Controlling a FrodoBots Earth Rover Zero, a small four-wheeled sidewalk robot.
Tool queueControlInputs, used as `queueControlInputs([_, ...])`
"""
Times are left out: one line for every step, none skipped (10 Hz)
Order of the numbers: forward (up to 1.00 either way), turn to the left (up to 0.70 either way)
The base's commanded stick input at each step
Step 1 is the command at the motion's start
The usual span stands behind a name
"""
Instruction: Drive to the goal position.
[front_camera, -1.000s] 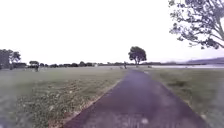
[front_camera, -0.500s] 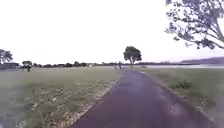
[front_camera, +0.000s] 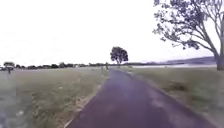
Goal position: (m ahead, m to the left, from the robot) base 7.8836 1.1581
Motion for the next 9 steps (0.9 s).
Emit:
queueControlInputs([0.85,-0.34])
queueControlInputs([0.85,-0.34])
queueControlInputs([0.85,0.0])
queueControlInputs([0.85,0.0])
queueControlInputs([0.85,0.0])
queueControlInputs([0.85,0.0])
queueControlInputs([0.85,0.0])
queueControlInputs([0.85,0.0])
queueControlInputs([0.85,0.0])
